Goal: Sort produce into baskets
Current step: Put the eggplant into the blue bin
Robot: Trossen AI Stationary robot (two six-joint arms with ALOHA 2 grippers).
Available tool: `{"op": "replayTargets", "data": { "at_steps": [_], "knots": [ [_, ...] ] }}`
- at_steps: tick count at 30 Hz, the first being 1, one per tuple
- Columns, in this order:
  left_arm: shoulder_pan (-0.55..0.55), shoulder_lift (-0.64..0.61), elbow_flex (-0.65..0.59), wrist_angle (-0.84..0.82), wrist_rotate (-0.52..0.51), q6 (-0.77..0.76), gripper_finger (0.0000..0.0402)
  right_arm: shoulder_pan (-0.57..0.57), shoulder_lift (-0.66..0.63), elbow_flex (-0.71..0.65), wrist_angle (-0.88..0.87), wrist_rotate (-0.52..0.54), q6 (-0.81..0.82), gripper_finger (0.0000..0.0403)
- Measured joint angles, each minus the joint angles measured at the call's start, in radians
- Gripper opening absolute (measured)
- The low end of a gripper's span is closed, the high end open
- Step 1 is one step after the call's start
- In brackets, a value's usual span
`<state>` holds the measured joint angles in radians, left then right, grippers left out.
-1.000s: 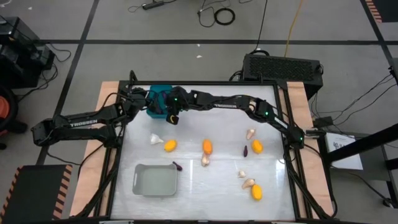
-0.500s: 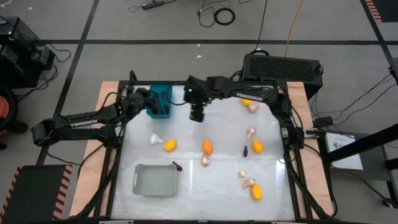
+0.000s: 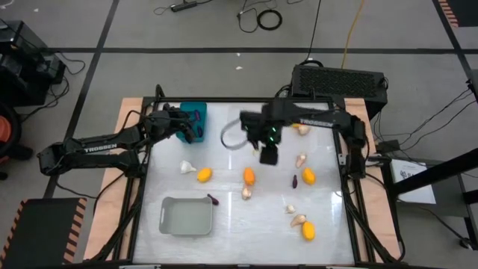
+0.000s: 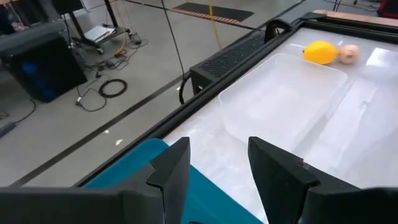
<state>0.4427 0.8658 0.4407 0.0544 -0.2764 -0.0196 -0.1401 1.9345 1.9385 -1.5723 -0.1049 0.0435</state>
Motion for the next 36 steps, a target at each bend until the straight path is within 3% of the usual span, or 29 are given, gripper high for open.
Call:
{"op": "replayTargets", "data": {
  "at_steps": [7,12,15,22,36],
  "knots": [
    [0.0,0.002,-0.026,0.001,0.013,0.0,0.0171,0.095,-0.236,-0.442,0.213,0.007,0.256,0.0171],
    [0.0,0.002,-0.035,-0.001,0.024,-0.005,0.0171,0.12,-0.361,-0.751,0.458,0.004,0.583,0.0185],
    [0.0,0.002,-0.035,0.0,0.04,-0.027,0.0171,0.123,-0.38,-0.861,0.528,0.001,0.823,0.0195],
    [0.0,0.002,-0.035,0.0,0.04,-0.052,0.0171,0.123,-0.369,-0.984,0.559,-0.001,1.065,0.0206],
    [0.0,0.002,-0.035,-0.001,0.041,-0.053,0.0171,0.186,-0.362,-0.998,0.658,0.009,1.108,0.0205]
  ]
}}
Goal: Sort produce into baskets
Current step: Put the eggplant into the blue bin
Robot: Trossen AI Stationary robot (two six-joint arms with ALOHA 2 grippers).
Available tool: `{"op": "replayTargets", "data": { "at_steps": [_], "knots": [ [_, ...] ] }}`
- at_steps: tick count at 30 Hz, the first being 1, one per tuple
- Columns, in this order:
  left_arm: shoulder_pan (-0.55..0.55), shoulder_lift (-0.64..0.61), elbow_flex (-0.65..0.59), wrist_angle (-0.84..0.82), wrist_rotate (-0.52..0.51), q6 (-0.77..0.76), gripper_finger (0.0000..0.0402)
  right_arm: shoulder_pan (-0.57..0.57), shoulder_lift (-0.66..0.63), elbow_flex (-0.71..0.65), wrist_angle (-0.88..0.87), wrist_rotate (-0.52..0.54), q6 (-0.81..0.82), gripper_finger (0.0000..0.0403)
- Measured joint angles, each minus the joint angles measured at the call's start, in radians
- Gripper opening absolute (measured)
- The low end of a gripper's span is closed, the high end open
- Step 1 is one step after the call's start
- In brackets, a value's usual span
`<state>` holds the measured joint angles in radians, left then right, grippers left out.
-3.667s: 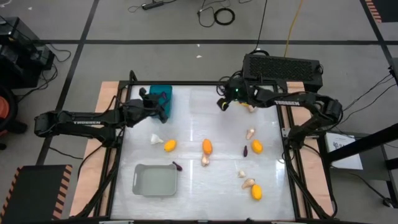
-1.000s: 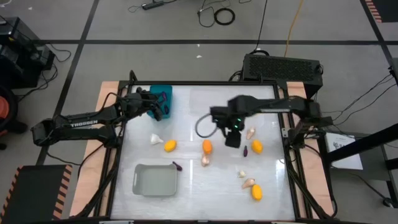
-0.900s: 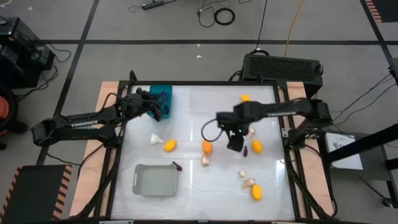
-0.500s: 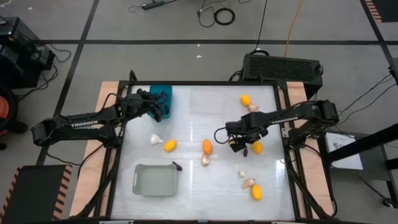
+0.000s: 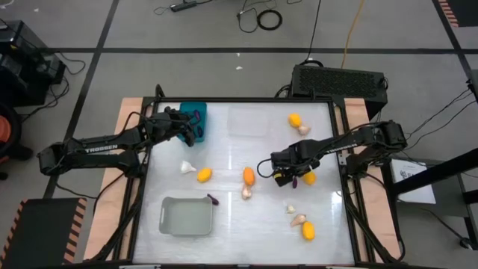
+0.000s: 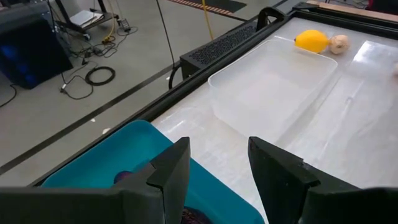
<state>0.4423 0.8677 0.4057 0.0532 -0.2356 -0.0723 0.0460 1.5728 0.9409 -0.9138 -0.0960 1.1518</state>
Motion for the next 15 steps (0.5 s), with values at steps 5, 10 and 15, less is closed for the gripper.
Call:
{"op": "replayTargets", "data": {
  "at_steps": [5,10,15],
  "knots": [
    [0.0,0.0,0.0,0.0,0.0,0.0,0.0171,0.022,0.018,0.0,0.003,0.027,0.033,0.0205],
    [0.0,0.0,0.0,-0.002,0.009,0.0,0.0171,0.035,0.057,-0.002,0.01,0.043,-0.011,0.0205],
    [0.0,0.0,0.0,-0.002,0.03,0.0,0.0171,0.035,0.089,-0.003,0.013,0.043,-0.056,0.0203]
  ]
}}
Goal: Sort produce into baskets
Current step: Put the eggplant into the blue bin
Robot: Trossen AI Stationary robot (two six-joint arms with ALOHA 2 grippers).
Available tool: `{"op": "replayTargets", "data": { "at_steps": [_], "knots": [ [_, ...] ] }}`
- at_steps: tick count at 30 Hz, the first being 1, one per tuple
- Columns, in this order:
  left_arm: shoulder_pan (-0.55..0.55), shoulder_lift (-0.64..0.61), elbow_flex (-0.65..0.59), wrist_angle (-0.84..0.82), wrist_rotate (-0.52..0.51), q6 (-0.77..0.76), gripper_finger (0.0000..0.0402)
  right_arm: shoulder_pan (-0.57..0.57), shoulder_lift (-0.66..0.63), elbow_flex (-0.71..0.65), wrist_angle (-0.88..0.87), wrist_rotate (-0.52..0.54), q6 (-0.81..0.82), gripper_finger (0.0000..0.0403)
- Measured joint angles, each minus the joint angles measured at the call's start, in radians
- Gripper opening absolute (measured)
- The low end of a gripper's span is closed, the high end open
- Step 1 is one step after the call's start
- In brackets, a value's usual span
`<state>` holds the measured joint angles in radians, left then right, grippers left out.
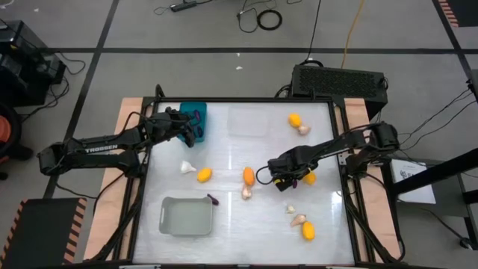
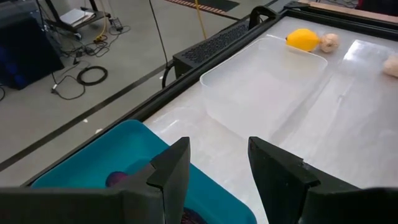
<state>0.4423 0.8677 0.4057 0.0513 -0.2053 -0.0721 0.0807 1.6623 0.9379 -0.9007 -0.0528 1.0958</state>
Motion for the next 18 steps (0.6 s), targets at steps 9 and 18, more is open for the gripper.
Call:
{"op": "replayTargets", "data": {
  "at_steps": [9,18],
  "knots": [
    [0.0,0.0,0.0,0.0,0.001,-0.001,0.0171,-0.007,0.014,0.0,0.008,-0.005,-0.045,0.015],
    [0.0,0.0,0.0,0.001,0.001,-0.001,0.0171,-0.062,0.014,0.0,0.029,-0.005,-0.134,0.0047]
  ]
}}
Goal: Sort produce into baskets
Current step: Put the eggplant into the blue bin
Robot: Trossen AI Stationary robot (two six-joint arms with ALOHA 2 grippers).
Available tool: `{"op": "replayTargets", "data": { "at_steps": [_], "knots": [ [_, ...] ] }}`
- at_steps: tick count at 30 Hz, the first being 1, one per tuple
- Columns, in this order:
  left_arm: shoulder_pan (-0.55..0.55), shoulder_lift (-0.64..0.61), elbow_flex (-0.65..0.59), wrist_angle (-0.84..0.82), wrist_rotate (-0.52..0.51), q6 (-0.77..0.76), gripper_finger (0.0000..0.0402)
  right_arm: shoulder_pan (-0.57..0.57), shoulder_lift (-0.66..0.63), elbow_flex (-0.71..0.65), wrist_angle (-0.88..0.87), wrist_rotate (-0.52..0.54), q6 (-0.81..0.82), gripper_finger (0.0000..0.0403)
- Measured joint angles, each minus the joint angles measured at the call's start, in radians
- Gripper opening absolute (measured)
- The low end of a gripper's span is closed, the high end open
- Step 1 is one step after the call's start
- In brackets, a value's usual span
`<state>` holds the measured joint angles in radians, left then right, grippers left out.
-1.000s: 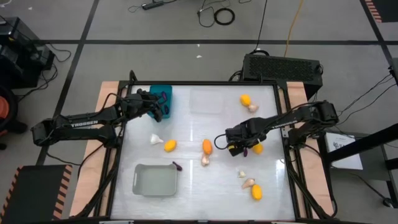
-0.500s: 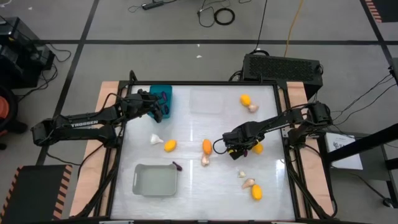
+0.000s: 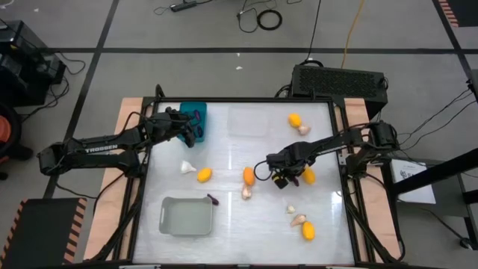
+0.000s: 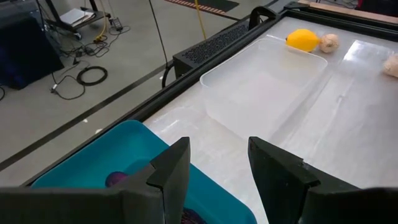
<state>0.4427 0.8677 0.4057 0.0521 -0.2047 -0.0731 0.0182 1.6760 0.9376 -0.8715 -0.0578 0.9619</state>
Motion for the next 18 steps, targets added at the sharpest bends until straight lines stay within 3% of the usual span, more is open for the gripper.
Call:
{"op": "replayTargets", "data": {
  "at_steps": [4,12,15,18],
  "knots": [
    [0.0,0.0,0.0,0.0,0.0,0.0,0.0171,-0.032,0.0,0.0,0.039,-0.008,-0.038,0.0008],
    [0.0,0.0,0.0,0.0,0.0,0.0,0.0171,-0.101,0.0,0.125,0.149,-0.018,-0.208,0.0007],
    [0.0,0.0,0.0,0.0,0.0,0.0,0.0171,-0.129,0.0,0.201,0.314,0.048,-0.342,0.0003],
    [0.0,0.0,0.0,0.0,0.0,0.0,0.0171,-0.155,0.0,0.233,0.604,0.112,-0.472,0.0001]
  ]
}}
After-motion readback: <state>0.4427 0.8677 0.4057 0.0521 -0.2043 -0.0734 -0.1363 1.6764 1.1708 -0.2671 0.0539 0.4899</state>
